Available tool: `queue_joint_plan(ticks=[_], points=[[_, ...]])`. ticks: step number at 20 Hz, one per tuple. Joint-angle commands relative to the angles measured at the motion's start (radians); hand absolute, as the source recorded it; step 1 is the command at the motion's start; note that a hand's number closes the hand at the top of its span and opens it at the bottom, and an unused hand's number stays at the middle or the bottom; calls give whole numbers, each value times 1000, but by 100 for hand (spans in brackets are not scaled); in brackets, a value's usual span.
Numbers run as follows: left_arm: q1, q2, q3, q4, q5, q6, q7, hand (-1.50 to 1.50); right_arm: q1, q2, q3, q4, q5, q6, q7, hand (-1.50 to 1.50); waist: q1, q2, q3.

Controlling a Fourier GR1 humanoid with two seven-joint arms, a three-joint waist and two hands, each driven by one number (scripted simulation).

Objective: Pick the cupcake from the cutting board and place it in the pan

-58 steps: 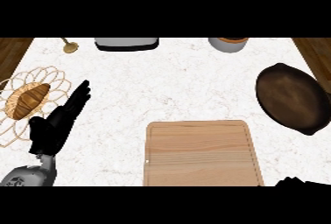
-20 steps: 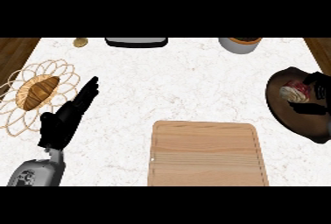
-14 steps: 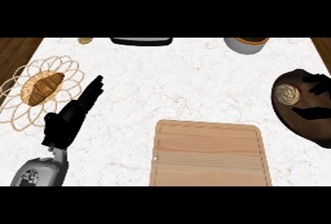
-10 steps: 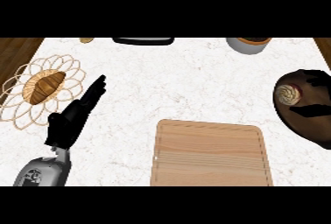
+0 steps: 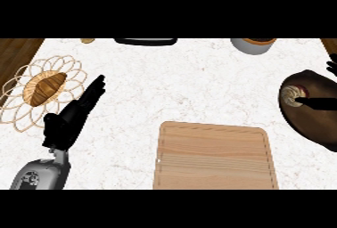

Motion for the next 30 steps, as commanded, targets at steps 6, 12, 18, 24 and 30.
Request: queue_joint_plan(ticks=[6,12,18,24,30], points=[[-26,-14,-6,27,-13,4,4,0,92,-93,-87,53,-94,317,-115,-150,-15,3,1],[-17,-17,7,23,-6,7,1,0,185,-163,-111,17,-123,494,-283,-150,-30,-5,1],[40,-4,12,-21,-3,0,3,0,307,-153,-113,0,-135,539,-370,-150,-29,-14,1],[28,-2,27,10,-3,-1,3,0,390,-153,-116,-32,-153,571,-424,-150,-43,-15,1],[28,-18,18,23,-28,18,-25,0,453,-122,-96,-77,-154,571,-466,-150,-51,-19,-1]])
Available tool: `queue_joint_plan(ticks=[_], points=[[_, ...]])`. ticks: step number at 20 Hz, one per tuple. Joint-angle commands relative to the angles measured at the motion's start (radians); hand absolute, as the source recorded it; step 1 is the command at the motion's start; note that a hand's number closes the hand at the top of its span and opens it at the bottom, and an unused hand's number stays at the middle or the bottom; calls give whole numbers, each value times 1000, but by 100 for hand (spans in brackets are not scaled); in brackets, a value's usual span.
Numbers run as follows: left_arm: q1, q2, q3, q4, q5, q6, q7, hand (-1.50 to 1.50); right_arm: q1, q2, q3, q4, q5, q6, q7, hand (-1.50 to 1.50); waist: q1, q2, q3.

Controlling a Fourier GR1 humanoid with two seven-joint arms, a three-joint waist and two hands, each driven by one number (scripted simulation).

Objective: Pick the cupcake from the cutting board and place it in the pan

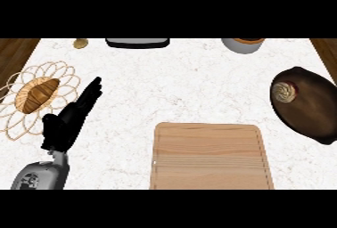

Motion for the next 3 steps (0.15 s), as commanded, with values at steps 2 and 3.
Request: queue_joint_plan(ticks=[2,3], points=[[19,3,2,-13,0,-5,-8,0,92,10,1,-3,-9,143,-217,-150,-1,-3,0],[15,-21,-21,-43,-11,15,39,0,76,11,-13,-5,-28,137,-196,-150,0,-5,0]])
